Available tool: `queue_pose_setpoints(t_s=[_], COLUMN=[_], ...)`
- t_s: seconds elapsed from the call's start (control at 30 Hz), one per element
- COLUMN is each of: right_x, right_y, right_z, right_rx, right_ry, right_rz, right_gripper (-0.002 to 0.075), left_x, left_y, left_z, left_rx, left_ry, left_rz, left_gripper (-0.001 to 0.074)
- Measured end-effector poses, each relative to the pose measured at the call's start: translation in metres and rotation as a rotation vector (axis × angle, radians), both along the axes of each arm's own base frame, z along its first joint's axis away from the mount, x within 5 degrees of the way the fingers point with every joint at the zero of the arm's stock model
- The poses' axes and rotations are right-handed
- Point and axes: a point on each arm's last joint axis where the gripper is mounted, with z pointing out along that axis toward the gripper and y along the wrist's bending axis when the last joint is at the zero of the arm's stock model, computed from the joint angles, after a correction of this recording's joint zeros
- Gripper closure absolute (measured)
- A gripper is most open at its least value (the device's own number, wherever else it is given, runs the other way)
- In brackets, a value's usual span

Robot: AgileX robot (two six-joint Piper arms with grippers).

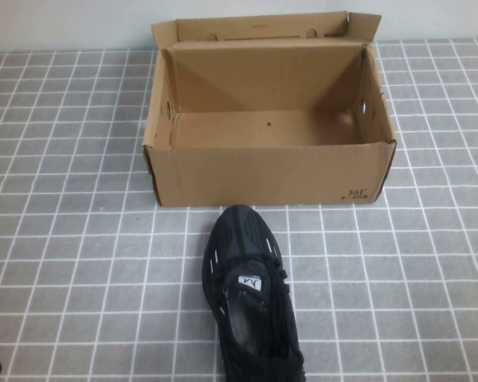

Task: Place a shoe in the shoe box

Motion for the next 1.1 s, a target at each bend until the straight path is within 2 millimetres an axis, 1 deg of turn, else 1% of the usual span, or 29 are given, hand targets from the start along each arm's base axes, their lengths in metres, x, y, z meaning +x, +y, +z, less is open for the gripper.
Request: queue_pose_setpoints(t_s=[0.07, 0.13, 0.2, 0.3, 0.37, 0.43, 0.5, 0.6, 0.67, 0.83, 0.93, 1.0, 1.1], right_x=[0.000, -0.003, -0.006, -0.006, -0.002, 0.006, 0.016, 0.038, 0.058, 0.107, 0.131, 0.140, 0.150], right_y=[0.003, 0.011, 0.018, 0.028, 0.034, 0.039, 0.042, 0.044, 0.045, 0.051, 0.067, 0.084, 0.116], right_z=[-0.002, 0.002, 0.013, 0.035, 0.051, 0.065, 0.079, 0.092, 0.100, 0.110, 0.111, 0.111, 0.114], right_rx=[0.007, -0.004, -0.035, -0.128, -0.212, -0.279, -0.346, -0.426, -0.468, -0.530, -0.574, -0.623, -0.711], right_ry=[0.030, 0.069, 0.112, 0.228, 0.334, 0.444, 0.525, 0.601, 0.632, 0.678, 0.684, 0.676, 0.650], right_rz=[0.039, 0.118, 0.200, 0.331, 0.431, 0.519, 0.601, 0.679, 0.719, 0.800, 0.867, 0.935, 1.050], right_gripper=[0.0742, 0.0742, 0.0742, 0.0743, 0.0742, 0.0742, 0.0742, 0.0742, 0.0742, 0.0742, 0.0742, 0.0742, 0.0742], left_x=[0.000, 0.000, 0.000, 0.000, 0.000, 0.000, 0.000, 0.000, 0.000, 0.000, 0.000, 0.000, 0.000], left_y=[0.000, 0.000, 0.000, 0.000, 0.000, 0.000, 0.000, 0.000, 0.000, 0.000, 0.000, 0.000, 0.000], left_z=[0.000, 0.000, 0.000, 0.000, 0.000, 0.000, 0.000, 0.000, 0.000, 0.000, 0.000, 0.000, 0.000], left_rx=[0.000, 0.000, 0.000, 0.000, 0.000, 0.000, 0.000, 0.000, 0.000, 0.000, 0.000, 0.000, 0.000], left_ry=[0.000, 0.000, 0.000, 0.000, 0.000, 0.000, 0.000, 0.000, 0.000, 0.000, 0.000, 0.000, 0.000], left_rz=[0.000, 0.000, 0.000, 0.000, 0.000, 0.000, 0.000, 0.000, 0.000, 0.000, 0.000, 0.000, 0.000], left_gripper=[0.0735, 0.0735, 0.0735, 0.0735, 0.0735, 0.0735, 0.0735, 0.0735, 0.0735, 0.0735, 0.0735, 0.0735, 0.0735])
